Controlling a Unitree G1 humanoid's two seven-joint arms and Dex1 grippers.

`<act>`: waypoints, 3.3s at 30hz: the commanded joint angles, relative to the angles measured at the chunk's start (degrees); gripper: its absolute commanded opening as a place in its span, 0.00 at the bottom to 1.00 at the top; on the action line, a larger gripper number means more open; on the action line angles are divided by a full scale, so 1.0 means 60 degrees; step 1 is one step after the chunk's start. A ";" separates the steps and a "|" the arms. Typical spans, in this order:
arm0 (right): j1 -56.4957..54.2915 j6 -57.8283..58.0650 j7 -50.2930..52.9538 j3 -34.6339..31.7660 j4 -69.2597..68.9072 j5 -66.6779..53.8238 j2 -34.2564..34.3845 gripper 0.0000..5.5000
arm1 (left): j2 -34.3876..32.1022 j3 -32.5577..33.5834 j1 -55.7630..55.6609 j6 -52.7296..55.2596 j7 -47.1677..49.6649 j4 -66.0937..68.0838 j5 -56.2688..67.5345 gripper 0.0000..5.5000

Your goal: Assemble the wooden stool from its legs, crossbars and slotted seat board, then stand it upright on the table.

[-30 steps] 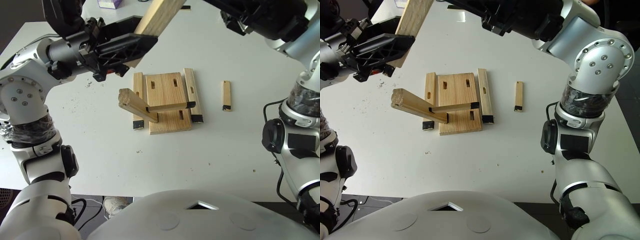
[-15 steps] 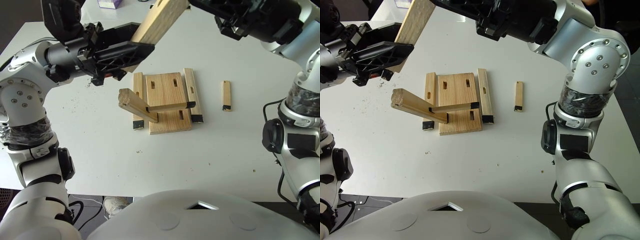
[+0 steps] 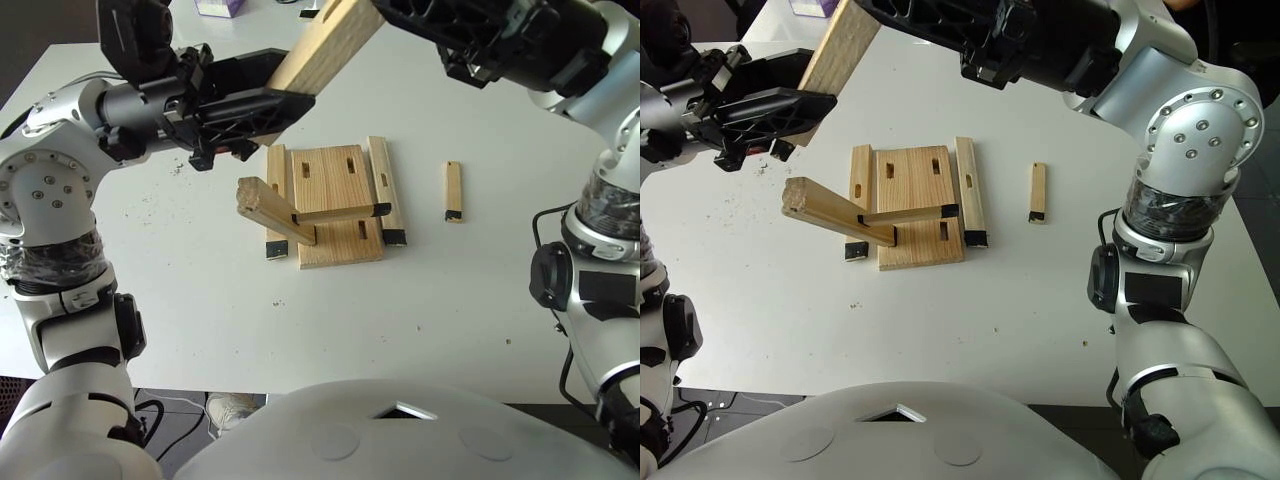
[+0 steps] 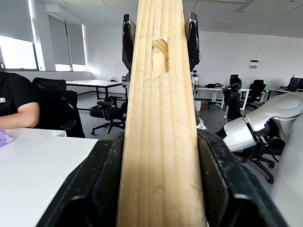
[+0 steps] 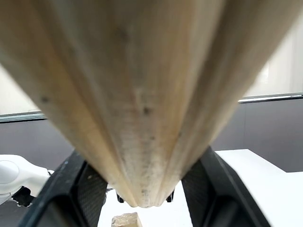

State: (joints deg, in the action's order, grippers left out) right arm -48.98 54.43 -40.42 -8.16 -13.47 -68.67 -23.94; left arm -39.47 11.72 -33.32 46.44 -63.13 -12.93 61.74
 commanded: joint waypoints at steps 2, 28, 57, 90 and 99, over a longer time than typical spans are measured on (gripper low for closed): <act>0.0008 -0.0981 -0.0197 -0.0594 0.0247 0.0960 -0.0620 0.37 | -0.0580 -0.0096 0.0416 -0.0726 0.0380 0.0807 -0.1612 0.37; 0.0712 -0.0951 -0.0587 -0.0806 -0.0283 0.1048 -0.0843 0.37 | -0.0809 -0.0294 0.0782 -0.1253 0.0043 0.1525 -0.2016 0.64; 0.4925 -0.6209 -0.5237 0.2192 0.1195 0.6498 -0.2114 0.37 | 0.5841 0.1278 0.3559 -0.3481 1.0890 -0.0030 -0.4947 0.64; 0.3898 -0.6453 -0.6745 0.2882 0.2379 0.7122 -0.2798 0.37 | 0.5515 0.1339 0.2528 -0.3467 1.0867 -0.1960 -0.3964 0.64; 0.3392 -0.6901 -0.7071 0.3647 0.3058 0.7893 -0.2625 0.37 | 0.5115 0.0736 0.1244 -0.2556 1.1064 -0.3276 -0.2636 0.64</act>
State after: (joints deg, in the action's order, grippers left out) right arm -28.88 12.47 -83.34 11.77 5.14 -24.44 -39.67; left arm -8.57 18.45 -25.11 28.68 2.55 -29.66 43.84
